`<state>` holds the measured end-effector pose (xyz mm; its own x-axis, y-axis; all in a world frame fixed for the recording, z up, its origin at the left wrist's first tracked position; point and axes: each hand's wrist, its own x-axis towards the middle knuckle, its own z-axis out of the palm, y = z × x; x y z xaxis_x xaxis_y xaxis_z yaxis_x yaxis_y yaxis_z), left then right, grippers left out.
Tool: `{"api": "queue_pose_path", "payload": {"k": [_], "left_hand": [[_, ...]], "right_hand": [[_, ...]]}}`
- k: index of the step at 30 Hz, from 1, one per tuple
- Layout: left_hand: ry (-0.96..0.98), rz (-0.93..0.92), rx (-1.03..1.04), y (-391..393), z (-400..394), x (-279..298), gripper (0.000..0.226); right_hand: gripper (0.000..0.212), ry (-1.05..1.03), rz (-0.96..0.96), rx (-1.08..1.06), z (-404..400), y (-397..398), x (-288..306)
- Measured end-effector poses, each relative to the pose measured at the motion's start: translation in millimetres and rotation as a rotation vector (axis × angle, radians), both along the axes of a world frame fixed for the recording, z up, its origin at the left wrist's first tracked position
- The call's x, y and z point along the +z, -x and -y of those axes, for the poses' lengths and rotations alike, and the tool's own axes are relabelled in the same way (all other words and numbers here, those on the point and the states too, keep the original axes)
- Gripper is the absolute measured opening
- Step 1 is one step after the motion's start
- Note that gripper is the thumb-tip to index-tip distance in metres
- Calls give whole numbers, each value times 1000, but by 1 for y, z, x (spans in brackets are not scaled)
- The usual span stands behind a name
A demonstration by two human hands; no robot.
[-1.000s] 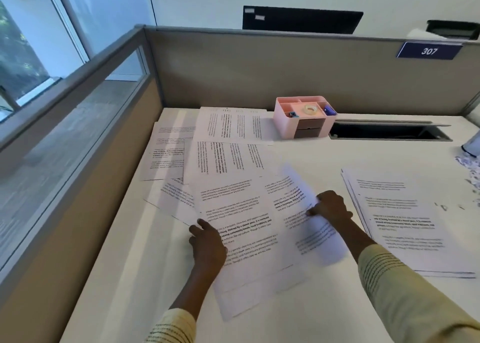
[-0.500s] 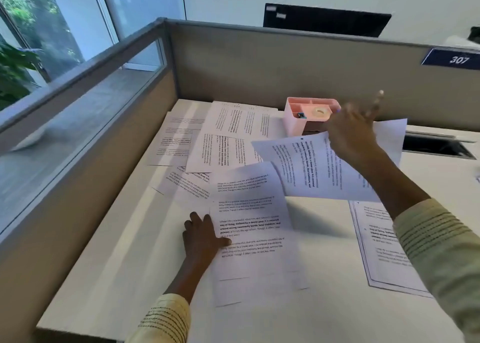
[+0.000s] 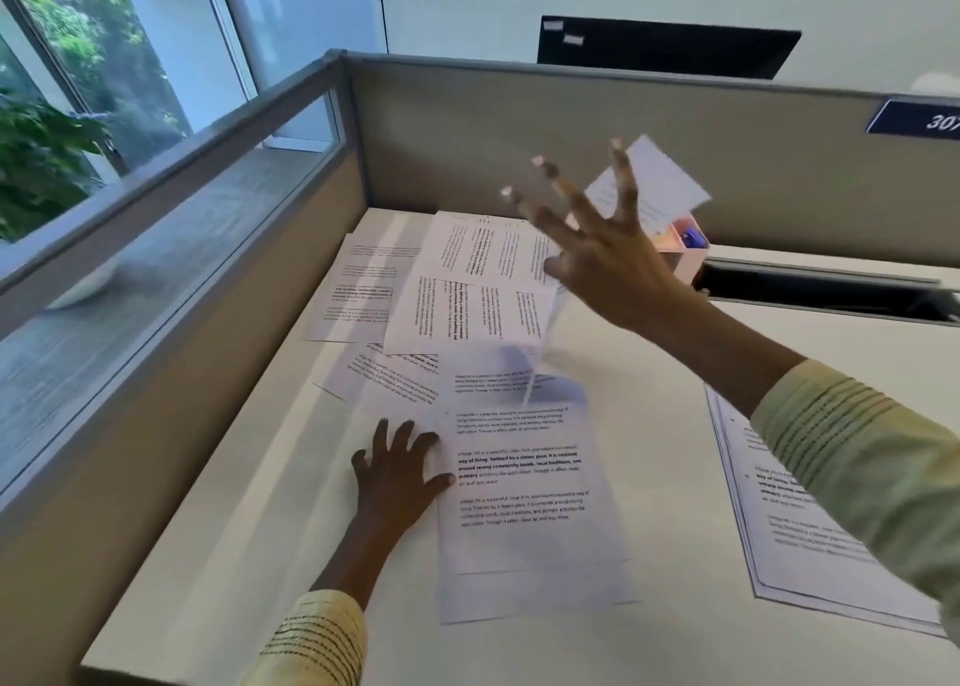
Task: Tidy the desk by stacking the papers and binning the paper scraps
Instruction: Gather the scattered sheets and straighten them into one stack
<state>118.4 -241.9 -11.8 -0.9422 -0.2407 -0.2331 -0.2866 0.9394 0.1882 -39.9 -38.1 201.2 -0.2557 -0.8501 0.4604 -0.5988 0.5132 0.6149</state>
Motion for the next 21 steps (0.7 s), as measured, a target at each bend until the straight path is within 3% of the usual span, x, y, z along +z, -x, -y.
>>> {"api": "queue_pose_path", "payload": {"k": [2, 5, 10, 13, 15, 19, 21], "left_hand": [[-9, -20, 3, 1, 3, -1, 75], [-26, -38, 21, 4, 2, -1, 78], [-47, -40, 36, 9, 2, -2, 78], [-10, -38, 44, 9, 3, -2, 97], [29, -42, 53, 9, 0, -2, 94], [34, -40, 85, 12, -3, -2, 86], [22, -51, 86, 13, -3, -1, 80]], "right_hand": [[6, 42, -68, 130, 10, -5, -12], [7, 22, -19, 295, 25, -16, -36], [34, -298, 49, 311, 40, -38, -103], [39, -377, 141, 350, 44, -54, -143], [38, -404, 195, 351, 44, -62, -165], [31, -244, 458, 323, 42, -74, -190], [56, -101, 642, 240, 38, -70, -189]]}}
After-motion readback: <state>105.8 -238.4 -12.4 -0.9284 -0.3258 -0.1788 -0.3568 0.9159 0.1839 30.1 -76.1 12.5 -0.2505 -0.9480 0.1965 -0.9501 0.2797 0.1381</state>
